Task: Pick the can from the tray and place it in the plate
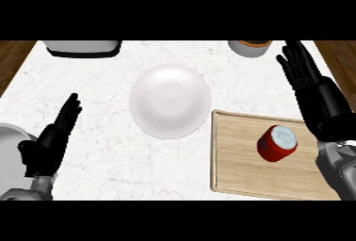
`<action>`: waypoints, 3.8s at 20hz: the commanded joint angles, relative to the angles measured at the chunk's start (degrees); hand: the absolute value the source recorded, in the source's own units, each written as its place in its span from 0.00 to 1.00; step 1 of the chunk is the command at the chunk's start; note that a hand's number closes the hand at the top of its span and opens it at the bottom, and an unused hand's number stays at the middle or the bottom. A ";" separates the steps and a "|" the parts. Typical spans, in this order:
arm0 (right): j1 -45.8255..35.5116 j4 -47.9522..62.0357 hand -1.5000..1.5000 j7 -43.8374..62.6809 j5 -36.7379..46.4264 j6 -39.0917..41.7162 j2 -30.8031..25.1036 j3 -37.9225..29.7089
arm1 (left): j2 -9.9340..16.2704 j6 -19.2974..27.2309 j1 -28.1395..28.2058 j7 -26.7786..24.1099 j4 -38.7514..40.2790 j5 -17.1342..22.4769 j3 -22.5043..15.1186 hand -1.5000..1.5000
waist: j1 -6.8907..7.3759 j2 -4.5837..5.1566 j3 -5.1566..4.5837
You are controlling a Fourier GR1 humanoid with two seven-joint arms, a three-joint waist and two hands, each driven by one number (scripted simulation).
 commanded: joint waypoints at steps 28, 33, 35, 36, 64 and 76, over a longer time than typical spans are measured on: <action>-5.14 4.80 0.00 65.92 64.40 -7.43 0.65 15.39 | -1.90 -0.96 -9.53 3.44 6.67 -2.15 2.10 0.50 | -1.86 -0.66 1.02; -5.95 1.30 0.00 75.45 57.25 5.24 2.09 15.08 | -1.49 -1.28 -10.83 4.15 6.99 -2.12 2.69 0.50 | -1.43 -0.35 1.07; -7.36 -1.19 0.00 77.18 54.41 9.98 0.56 14.24 | -3.61 0.17 -12.35 3.97 8.63 -3.78 1.16 0.50 | -2.05 -0.19 1.10; -6.56 -1.87 0.00 78.74 54.23 10.43 0.40 14.05 | -4.69 -0.13 -10.61 3.23 7.93 -3.60 0.16 0.50 | -1.69 -0.24 1.14; 1.21 6.77 0.00 74.64 44.69 20.42 2.29 5.20 | -6.00 -2.76 -13.86 1.65 11.71 -5.00 3.17 0.50 | -0.27 0.45 1.33; 10.47 5.91 1.00 66.88 55.33 17.06 5.35 5.52 | -6.96 -3.38 -14.49 4.72 9.28 -6.90 4.32 0.50 | -0.48 0.30 1.38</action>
